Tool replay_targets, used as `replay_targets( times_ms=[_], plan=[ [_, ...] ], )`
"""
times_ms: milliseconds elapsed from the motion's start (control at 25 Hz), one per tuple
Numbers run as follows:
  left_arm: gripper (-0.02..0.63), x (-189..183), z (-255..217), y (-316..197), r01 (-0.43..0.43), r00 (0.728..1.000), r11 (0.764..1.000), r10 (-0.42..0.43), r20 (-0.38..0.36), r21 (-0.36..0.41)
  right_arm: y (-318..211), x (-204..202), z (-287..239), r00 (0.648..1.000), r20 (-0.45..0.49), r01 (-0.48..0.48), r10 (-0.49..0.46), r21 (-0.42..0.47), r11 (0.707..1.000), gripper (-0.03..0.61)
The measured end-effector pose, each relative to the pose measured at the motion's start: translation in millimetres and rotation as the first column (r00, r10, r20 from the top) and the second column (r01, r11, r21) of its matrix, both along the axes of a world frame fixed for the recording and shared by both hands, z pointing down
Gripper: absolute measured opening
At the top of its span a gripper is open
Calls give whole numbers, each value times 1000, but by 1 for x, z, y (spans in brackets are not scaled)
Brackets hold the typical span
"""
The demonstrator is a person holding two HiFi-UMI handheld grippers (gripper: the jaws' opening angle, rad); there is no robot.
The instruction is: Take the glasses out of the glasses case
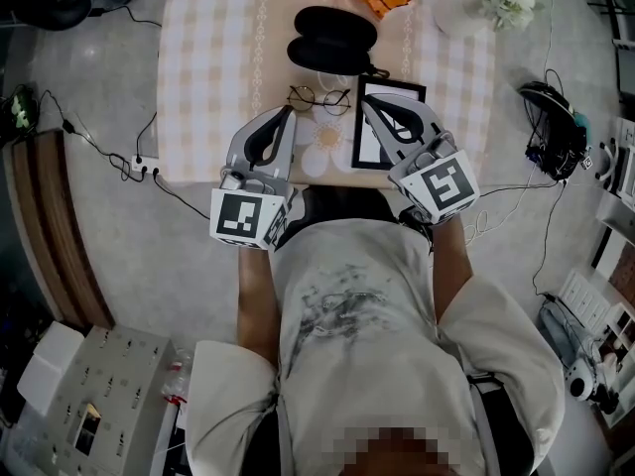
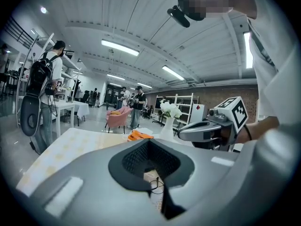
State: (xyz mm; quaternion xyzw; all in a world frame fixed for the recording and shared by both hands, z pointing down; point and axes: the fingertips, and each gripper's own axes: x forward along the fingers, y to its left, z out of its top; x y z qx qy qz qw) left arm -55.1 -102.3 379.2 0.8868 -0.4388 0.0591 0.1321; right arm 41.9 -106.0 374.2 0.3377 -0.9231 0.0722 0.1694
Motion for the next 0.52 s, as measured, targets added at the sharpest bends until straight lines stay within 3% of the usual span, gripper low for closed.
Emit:
replay_targets(
  times_ms=[520],
  plan=[
    [8,11,-4,-15,-27,1000,1000,27,10,-1,-14,5,-7,1000,-18,10,-10,23,1000,15]
  ],
)
